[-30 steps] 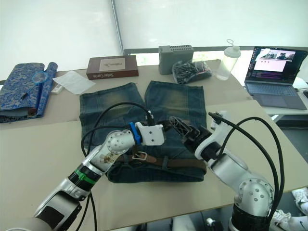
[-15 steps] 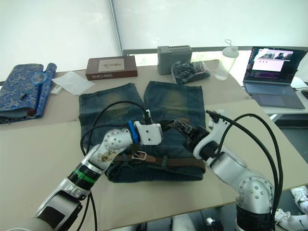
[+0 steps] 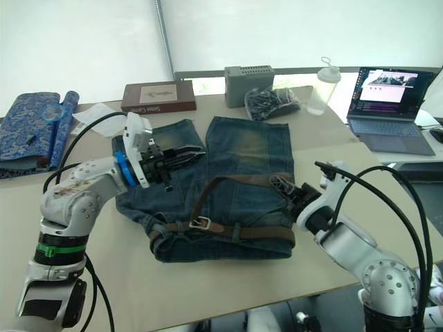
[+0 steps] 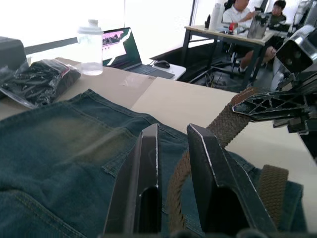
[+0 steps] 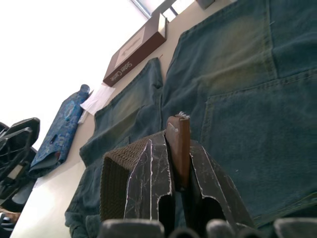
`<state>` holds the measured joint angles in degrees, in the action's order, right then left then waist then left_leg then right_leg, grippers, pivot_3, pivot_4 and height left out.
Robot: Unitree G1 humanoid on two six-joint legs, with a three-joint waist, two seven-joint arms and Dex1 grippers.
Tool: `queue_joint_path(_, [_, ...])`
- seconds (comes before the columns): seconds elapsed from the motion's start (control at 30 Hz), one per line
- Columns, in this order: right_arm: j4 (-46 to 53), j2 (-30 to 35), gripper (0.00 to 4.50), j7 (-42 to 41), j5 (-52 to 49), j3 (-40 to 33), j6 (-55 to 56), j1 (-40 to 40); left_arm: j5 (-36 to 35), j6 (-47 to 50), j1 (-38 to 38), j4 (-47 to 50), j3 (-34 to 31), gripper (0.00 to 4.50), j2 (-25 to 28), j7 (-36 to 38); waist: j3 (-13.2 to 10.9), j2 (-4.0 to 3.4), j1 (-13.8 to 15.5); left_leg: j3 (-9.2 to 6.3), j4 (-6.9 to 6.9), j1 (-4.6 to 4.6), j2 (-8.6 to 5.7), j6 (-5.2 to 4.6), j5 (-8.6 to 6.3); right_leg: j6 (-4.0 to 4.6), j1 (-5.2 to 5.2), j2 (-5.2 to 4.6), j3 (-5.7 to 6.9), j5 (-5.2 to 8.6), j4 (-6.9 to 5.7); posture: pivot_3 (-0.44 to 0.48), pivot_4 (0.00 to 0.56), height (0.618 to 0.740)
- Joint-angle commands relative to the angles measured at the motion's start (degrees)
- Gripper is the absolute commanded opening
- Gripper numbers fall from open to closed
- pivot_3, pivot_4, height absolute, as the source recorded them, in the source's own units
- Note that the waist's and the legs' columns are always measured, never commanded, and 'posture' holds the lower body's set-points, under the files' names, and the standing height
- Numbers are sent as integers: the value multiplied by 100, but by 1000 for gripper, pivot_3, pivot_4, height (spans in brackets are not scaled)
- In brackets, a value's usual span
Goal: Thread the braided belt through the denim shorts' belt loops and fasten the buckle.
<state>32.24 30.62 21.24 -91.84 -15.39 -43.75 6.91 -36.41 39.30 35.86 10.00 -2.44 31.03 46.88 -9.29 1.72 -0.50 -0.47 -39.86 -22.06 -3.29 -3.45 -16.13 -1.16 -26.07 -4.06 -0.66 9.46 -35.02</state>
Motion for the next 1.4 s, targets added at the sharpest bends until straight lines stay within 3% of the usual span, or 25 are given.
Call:
queue_joint_path(0.03, [268, 71, 0, -135, -229, -132, 220, -9, 268, -339, 37, 265, 180, 925, 19, 58, 0, 0, 3, 2, 0, 1, 0, 0, 0, 0, 0, -1, -2, -1, 0, 0, 150, 740])
queue_joint_path(0.27, [520, 530, 0, -374, -501, -710, 311, -619, 874, -756, -788, 111, 375, 925, 515, 371, 0, -1, -5, 9, 5, 4, 4, -2, -2, 1, -2, -10, -10, -2, 0, 0, 150, 740])
queue_joint_path(0.4, [729, 954, 0, -985, -764, -1296, 216, -1401, 845, -791, -1292, 195, 539, 84, 698, 799, -1, -2, 49, 11, 4, 2, 4, -6, -4, 0, -1, -21, -9, -1, 3, 0, 150, 740])
queue_joint_path(0.6, [857, 1316, 0, -1607, -519, -1392, 127, -2041, 1469, -1454, -1790, 383, 1167, 84, 901, 1222, 0, -3, 118, 25, -9, 10, 7, -10, -3, -6, 16, -33, -15, 0, 12, 0, 150, 740])
queue_joint_path(0.9, [901, 1574, 0, -2200, 1027, -1280, 108, -2627, 2677, -2737, -2009, -490, 1734, 84, 747, 1039, 8, -16, 171, 28, -8, 14, 11, -11, -4, -8, 24, -38, -17, 1, 16, 0, 150, 740])
queue_joint_path(1.13, [770, 1925, 0, -2678, 2456, -1438, 104, -2890, 3268, -3497, -2123, -1139, 2018, 84, 688, 1051, 39, -70, 200, 24, 2, 79, 16, -29, -16, -69, 106, -43, -14, 34, 63, 0, 150, 740])
queue_joint_path(1.4, [869, 2097, 0, -3056, 3691, -1156, 64, -2920, 3070, -3566, -2090, -1416, 1847, 84, 455, 1009, 65, -114, 273, 28, -2, 95, 14, -43, -24, -94, 141, -44, -13, 21, 97, 0, 150, 740])
